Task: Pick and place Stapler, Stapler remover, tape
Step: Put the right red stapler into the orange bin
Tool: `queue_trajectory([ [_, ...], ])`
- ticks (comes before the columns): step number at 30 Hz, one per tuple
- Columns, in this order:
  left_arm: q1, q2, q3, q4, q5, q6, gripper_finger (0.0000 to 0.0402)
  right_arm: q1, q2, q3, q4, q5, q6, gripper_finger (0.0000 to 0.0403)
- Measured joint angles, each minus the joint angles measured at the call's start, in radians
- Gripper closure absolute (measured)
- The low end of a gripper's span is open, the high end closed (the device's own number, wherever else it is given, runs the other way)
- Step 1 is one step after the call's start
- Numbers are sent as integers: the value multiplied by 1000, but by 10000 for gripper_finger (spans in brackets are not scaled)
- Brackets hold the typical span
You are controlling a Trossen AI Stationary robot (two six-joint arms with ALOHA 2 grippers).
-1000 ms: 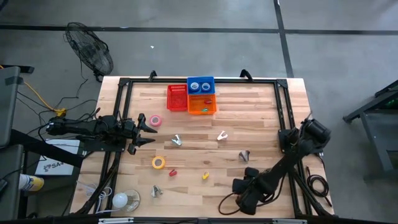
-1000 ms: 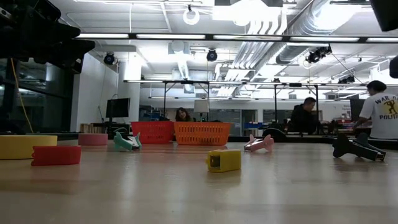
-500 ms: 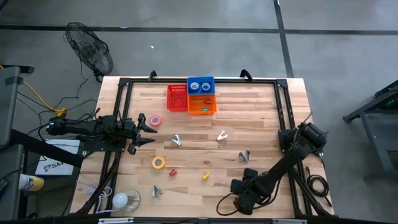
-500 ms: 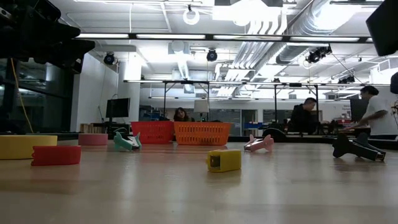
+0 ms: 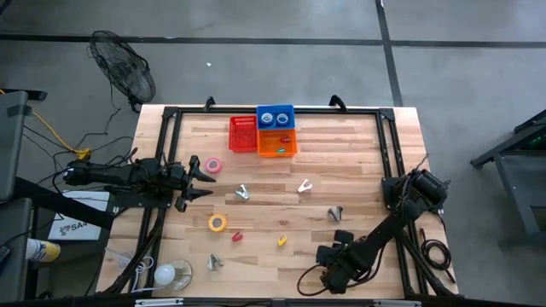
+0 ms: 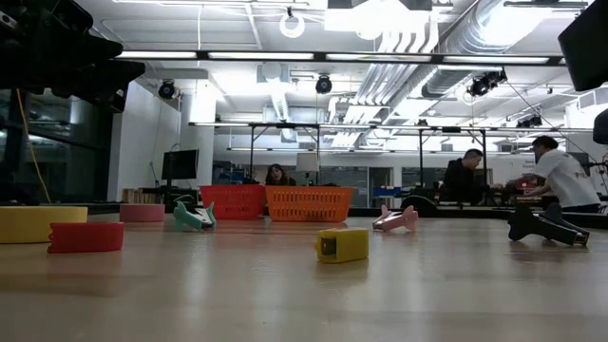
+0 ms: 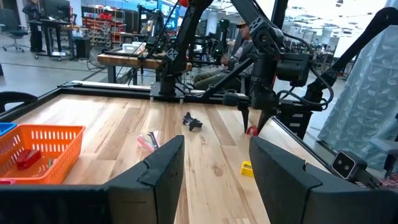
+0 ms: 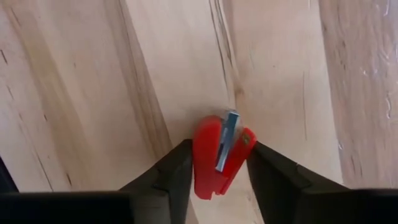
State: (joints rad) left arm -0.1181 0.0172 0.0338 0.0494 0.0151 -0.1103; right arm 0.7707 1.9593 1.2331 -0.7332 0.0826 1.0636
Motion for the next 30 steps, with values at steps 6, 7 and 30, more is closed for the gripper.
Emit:
queue_trajectory([
  [6, 0, 0, 0, 0, 0, 0, 223, -12, 1, -1, 0, 5, -15, 311],
  [7, 0, 0, 0, 0, 0, 0, 223, -16, 1, -1, 0, 6, -17, 319],
  [30, 0, 0, 0, 0, 0, 0, 223, -286, -1, 174, -70, 267, -557, 339],
])
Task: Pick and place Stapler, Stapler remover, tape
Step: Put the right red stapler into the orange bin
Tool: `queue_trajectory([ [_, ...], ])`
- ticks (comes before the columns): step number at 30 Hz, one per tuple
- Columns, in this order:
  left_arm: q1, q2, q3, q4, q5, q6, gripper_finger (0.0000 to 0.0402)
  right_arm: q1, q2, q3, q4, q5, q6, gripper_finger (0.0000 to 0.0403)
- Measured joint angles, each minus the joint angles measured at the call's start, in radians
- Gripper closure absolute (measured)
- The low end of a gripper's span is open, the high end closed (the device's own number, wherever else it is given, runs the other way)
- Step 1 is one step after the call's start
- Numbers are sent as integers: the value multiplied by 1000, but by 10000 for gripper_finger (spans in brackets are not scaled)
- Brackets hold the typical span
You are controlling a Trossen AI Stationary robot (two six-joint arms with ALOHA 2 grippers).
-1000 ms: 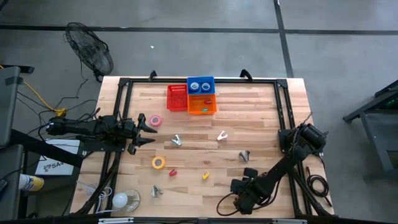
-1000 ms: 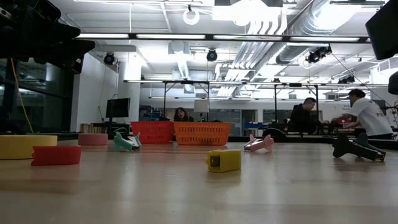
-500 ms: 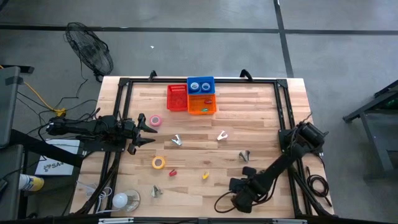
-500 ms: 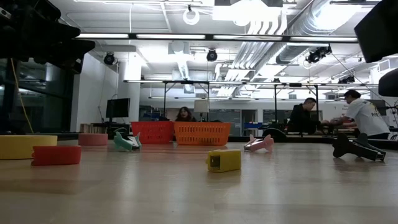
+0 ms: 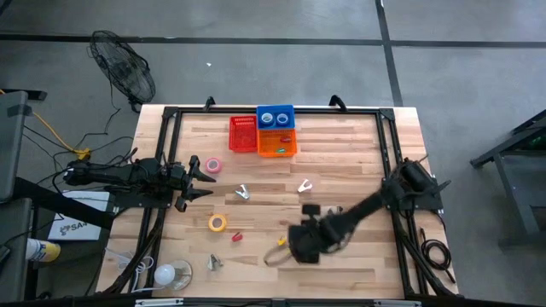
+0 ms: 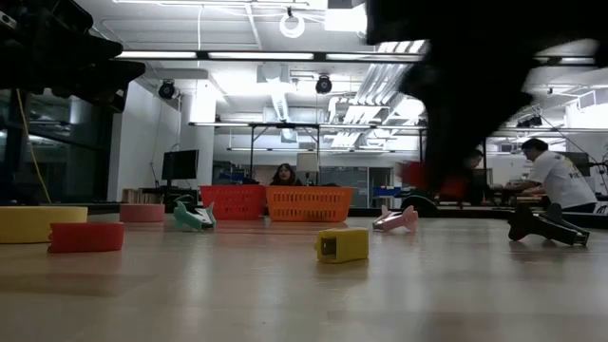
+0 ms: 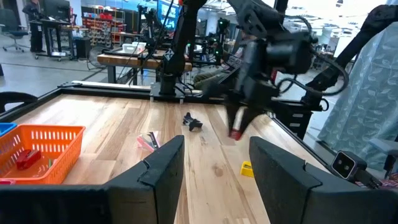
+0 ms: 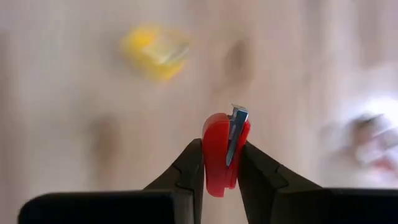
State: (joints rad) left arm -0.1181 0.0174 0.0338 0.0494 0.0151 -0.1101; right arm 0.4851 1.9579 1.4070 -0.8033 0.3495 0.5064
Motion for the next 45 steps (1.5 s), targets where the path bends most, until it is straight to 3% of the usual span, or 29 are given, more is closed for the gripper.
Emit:
queue_trajectory([
  [4, 0, 0, 0, 0, 0, 0, 223, -90, -1, 46, -2, 59, -122, 338],
  [24, 0, 0, 0, 0, 0, 0, 223, -616, -5, 197, 72, 7, -394, 334],
  [35, 0, 0, 0, 0, 0, 0, 223, -851, -6, 58, 362, -135, -397, 333],
  [45, 0, 0, 0, 0, 0, 0, 223, -911, -6, -70, 521, -208, -376, 331],
])
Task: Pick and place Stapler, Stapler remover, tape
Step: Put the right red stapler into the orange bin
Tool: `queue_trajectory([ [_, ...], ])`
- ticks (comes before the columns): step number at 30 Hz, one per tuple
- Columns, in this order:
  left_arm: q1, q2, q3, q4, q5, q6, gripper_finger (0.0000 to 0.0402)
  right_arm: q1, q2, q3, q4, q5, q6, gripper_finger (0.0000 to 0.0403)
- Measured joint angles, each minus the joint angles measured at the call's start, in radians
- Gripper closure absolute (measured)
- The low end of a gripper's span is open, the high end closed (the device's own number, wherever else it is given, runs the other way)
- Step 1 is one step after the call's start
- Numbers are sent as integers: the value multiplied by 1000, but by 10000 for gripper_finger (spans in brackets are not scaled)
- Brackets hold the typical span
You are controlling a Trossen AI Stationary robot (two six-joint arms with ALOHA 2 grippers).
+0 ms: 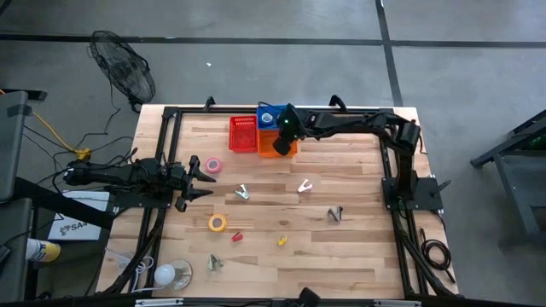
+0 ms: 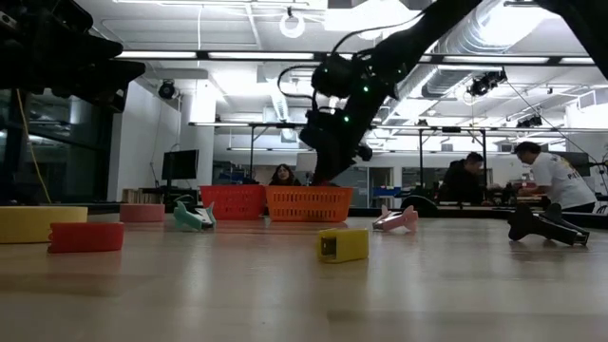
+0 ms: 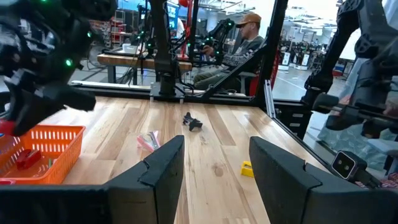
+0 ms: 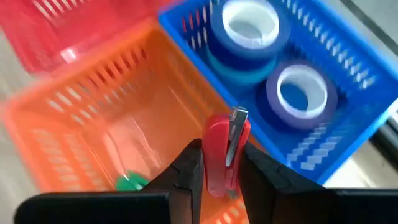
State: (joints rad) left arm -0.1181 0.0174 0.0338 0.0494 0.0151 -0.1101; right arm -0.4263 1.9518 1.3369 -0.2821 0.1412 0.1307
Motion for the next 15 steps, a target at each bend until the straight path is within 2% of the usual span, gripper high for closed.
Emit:
queue_trajectory([
  [6, 0, 0, 0, 0, 0, 0, 223, 1, 0, -42, 27, -6, 0, 330],
  [15, 0, 0, 0, 0, 0, 0, 223, 2, 0, -44, 21, -160, 0, 330],
])
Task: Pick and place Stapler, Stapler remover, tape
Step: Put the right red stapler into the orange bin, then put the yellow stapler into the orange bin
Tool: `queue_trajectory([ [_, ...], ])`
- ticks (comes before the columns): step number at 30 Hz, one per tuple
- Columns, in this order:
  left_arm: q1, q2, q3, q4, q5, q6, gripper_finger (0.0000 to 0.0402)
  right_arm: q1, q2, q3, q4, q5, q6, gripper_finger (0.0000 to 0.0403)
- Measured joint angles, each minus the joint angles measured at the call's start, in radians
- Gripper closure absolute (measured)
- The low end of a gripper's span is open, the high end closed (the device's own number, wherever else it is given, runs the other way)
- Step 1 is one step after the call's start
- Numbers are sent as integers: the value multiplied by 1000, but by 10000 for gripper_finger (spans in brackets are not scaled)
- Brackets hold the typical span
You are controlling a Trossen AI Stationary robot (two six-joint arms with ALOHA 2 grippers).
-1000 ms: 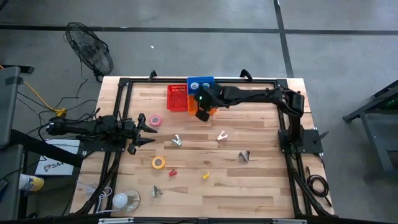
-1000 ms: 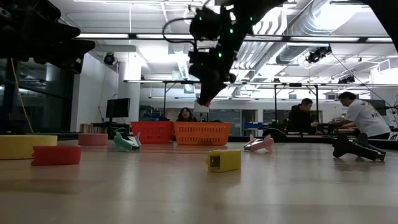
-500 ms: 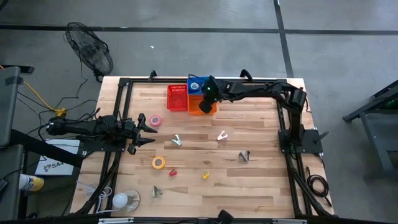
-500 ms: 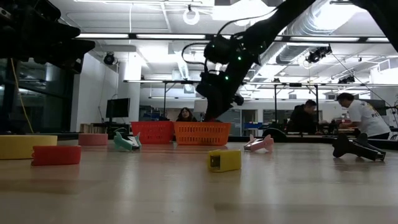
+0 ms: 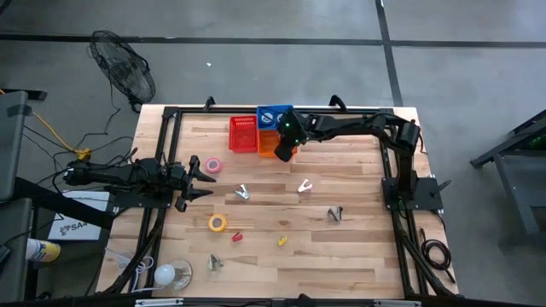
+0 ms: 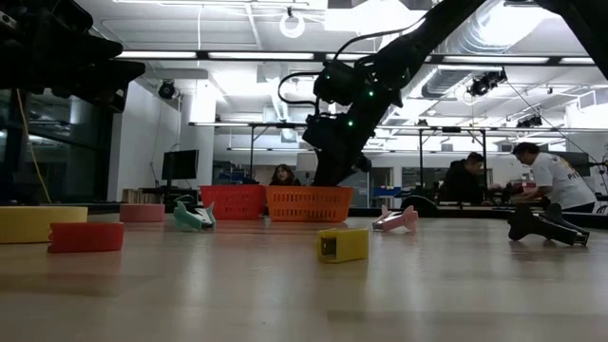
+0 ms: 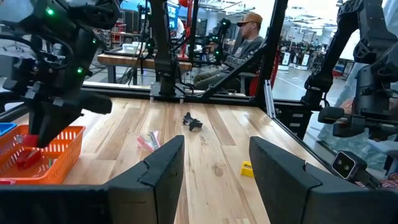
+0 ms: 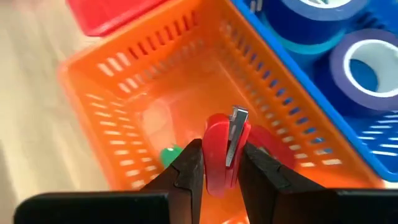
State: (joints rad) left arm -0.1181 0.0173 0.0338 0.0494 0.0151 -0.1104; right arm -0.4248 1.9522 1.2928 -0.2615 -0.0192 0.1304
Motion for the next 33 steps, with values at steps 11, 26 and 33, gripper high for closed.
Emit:
queue_trajectory([
  [11, 0, 0, 0, 0, 0, 0, 223, 32, 0, 0, -11, 18, -117, 292],
  [26, 0, 0, 0, 0, 0, 0, 223, 39, -18, 0, -23, 36, -135, 229],
  [33, 0, 0, 0, 0, 0, 0, 223, 39, -90, 2, -42, 39, -136, 230],
])
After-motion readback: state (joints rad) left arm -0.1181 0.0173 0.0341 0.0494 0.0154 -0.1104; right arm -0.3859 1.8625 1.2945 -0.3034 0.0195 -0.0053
